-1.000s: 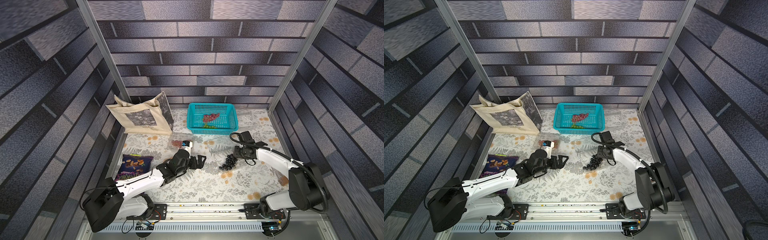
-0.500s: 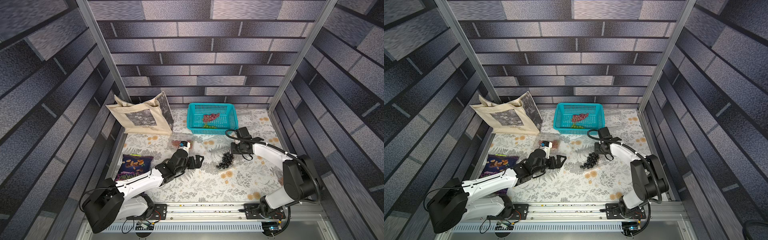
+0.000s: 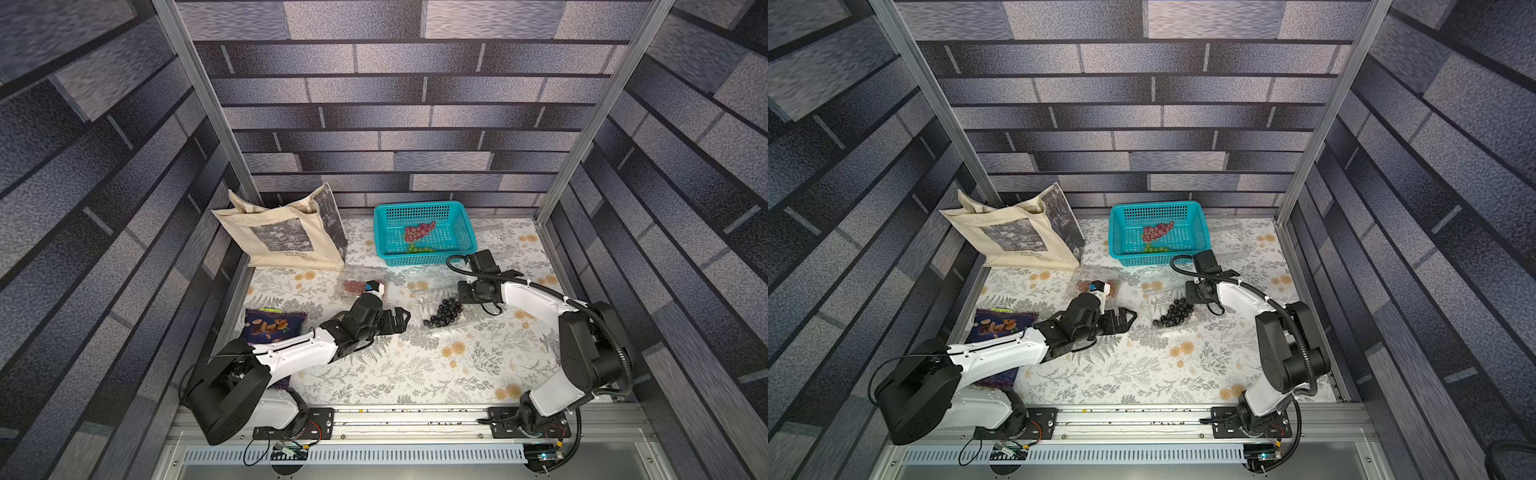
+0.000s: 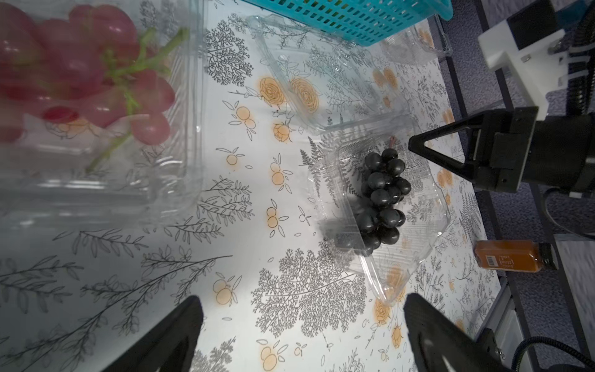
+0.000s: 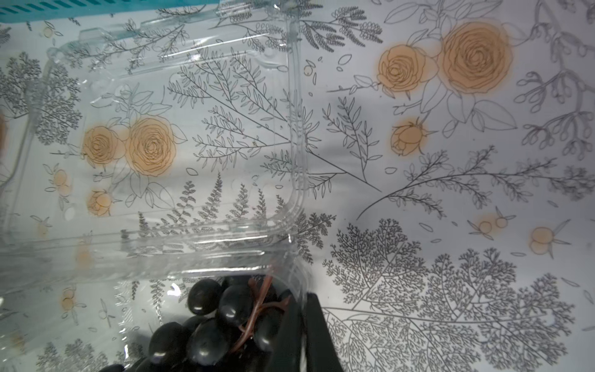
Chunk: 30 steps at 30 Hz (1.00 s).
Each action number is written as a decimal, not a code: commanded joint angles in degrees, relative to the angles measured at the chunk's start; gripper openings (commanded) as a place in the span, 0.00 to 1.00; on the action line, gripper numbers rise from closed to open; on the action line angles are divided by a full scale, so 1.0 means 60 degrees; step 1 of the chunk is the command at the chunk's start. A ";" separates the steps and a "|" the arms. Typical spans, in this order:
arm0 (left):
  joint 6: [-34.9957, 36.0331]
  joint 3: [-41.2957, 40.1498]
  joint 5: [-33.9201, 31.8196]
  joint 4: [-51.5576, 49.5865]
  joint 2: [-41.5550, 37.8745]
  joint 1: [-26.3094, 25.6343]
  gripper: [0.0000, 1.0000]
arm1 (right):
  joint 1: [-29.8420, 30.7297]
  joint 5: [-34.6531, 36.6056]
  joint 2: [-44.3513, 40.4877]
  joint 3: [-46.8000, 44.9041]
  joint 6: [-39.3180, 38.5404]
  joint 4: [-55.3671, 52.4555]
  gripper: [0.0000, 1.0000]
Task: Pack grapes into containers
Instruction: Close the packing box at the center of the board.
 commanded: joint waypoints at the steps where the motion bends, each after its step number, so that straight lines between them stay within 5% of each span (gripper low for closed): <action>1: -0.0298 0.0575 0.0079 0.0207 0.0331 0.0103 1.00 | 0.0072 -0.0275 -0.0560 -0.0368 -0.0157 0.0219 0.00; 17: -0.0930 0.0961 0.0376 0.0629 0.0993 0.0965 1.00 | 0.0997 -0.0461 -0.1734 -0.0744 -0.0426 0.0612 0.00; 30: -0.1355 0.1635 0.0907 0.1683 0.2189 0.0855 1.00 | 0.1054 -0.0995 -0.2022 -0.0905 -0.0610 0.0788 0.00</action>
